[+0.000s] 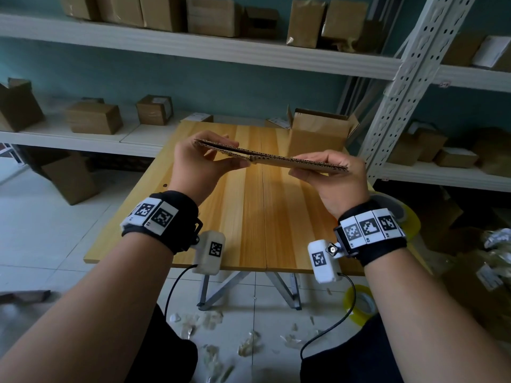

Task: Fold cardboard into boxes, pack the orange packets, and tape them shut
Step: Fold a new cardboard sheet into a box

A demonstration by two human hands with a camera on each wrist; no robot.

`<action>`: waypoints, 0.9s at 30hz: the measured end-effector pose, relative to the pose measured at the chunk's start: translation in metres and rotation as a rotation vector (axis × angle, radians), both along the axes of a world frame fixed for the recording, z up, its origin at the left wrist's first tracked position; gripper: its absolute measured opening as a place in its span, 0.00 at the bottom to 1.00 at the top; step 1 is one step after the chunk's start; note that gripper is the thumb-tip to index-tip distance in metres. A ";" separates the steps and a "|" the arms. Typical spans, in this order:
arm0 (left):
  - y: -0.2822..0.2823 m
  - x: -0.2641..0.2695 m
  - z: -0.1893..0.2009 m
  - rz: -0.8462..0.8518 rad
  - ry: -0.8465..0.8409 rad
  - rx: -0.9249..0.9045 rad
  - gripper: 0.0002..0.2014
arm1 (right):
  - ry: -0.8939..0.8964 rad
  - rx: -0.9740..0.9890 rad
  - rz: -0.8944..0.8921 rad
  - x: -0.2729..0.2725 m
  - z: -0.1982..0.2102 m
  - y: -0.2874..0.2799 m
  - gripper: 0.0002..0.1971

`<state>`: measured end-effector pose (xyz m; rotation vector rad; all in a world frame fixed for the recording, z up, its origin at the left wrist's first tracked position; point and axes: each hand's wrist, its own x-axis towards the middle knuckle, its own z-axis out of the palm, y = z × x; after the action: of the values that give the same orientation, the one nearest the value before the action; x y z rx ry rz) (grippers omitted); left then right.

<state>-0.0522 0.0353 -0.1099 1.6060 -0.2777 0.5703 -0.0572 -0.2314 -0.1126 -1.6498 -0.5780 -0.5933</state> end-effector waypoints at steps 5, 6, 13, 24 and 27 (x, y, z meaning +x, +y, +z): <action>-0.004 0.002 0.002 0.050 -0.023 -0.027 0.18 | -0.087 0.014 0.055 0.003 0.001 0.001 0.13; -0.004 0.003 0.002 0.058 -0.025 -0.030 0.17 | -0.101 0.012 0.049 0.003 0.002 0.001 0.12; -0.012 0.000 0.011 0.132 -0.067 -0.042 0.20 | -0.108 0.024 0.000 0.006 0.006 -0.002 0.16; -0.019 0.002 0.008 0.190 -0.039 0.019 0.21 | -0.080 0.020 -0.010 0.010 0.001 -0.005 0.13; -0.020 0.002 0.007 0.179 -0.021 0.036 0.20 | -0.059 0.051 0.008 0.009 0.002 -0.005 0.18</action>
<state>-0.0501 0.0154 -0.1029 1.6710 -0.1611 0.7232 -0.0483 -0.2361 -0.1108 -1.5856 -0.6076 -0.6481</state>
